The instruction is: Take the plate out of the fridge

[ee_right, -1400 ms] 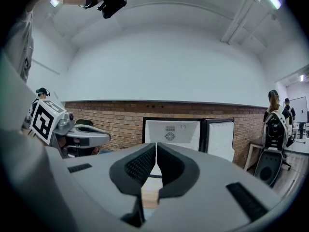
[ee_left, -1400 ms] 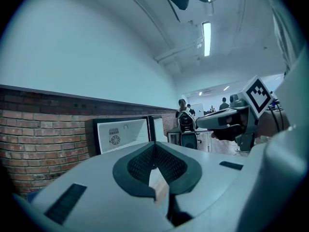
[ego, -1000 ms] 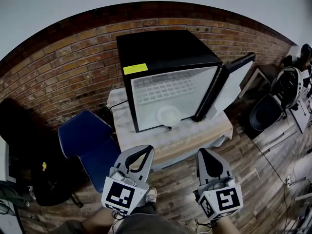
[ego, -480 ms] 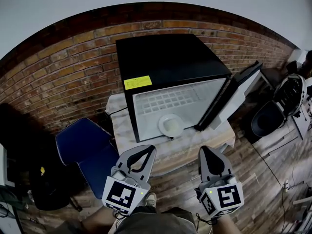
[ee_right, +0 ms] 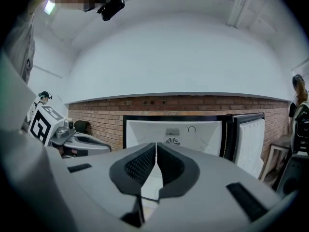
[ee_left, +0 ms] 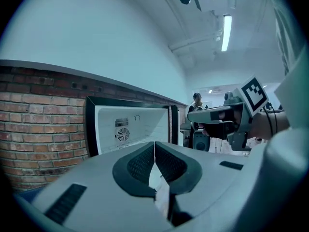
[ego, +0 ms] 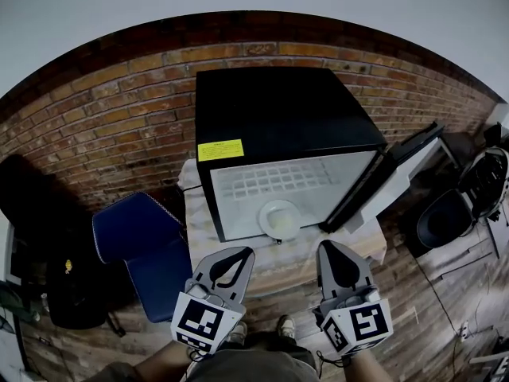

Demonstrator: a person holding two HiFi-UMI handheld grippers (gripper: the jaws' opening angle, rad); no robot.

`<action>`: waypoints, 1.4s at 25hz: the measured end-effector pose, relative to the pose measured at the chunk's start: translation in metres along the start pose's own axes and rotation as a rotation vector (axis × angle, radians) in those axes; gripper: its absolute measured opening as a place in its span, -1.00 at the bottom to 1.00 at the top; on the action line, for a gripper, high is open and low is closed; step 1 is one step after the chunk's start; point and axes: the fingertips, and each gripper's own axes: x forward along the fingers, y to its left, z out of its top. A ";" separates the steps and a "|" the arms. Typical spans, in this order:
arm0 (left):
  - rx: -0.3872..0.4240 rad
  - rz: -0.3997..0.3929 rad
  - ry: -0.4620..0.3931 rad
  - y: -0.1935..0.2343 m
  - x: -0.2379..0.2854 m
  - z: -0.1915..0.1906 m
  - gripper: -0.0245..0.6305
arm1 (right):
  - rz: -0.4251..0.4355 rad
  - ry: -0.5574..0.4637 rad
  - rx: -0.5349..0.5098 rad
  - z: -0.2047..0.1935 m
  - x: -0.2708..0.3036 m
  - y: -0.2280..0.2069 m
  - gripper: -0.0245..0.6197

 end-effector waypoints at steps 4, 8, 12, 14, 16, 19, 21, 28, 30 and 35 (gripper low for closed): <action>-0.059 0.061 0.007 -0.004 0.018 -0.002 -0.86 | 0.073 0.030 -0.013 -0.006 0.015 -0.021 -0.83; -0.040 0.128 0.023 -0.011 0.031 -0.003 -0.87 | 0.129 0.050 -0.004 -0.014 0.025 -0.038 -0.83; -0.035 0.178 0.030 -0.012 0.043 -0.002 -0.86 | 0.171 0.074 -0.004 -0.023 0.034 -0.050 -0.83; -0.034 0.205 0.042 -0.011 0.047 -0.004 -0.86 | 0.184 0.086 0.007 -0.029 0.039 -0.055 -0.83; -0.039 0.237 0.063 -0.007 0.051 -0.008 -0.86 | 0.193 0.102 0.031 -0.035 0.044 -0.061 -0.83; -0.038 0.280 0.093 -0.002 0.057 -0.013 -0.86 | 0.216 0.141 0.081 -0.045 0.052 -0.067 -0.82; -0.053 0.293 0.096 0.002 0.063 -0.016 -0.86 | 0.224 0.156 0.107 -0.050 0.057 -0.070 -0.82; -0.173 0.297 0.063 0.020 0.082 -0.023 -0.86 | 0.217 0.187 0.208 -0.070 0.077 -0.081 -0.82; -0.189 0.295 0.051 0.024 0.087 -0.023 -0.86 | 0.216 0.197 0.212 -0.076 0.081 -0.082 -0.82; -0.267 0.255 0.044 0.029 0.103 -0.032 -0.57 | 0.201 0.214 0.260 -0.093 0.092 -0.086 -0.60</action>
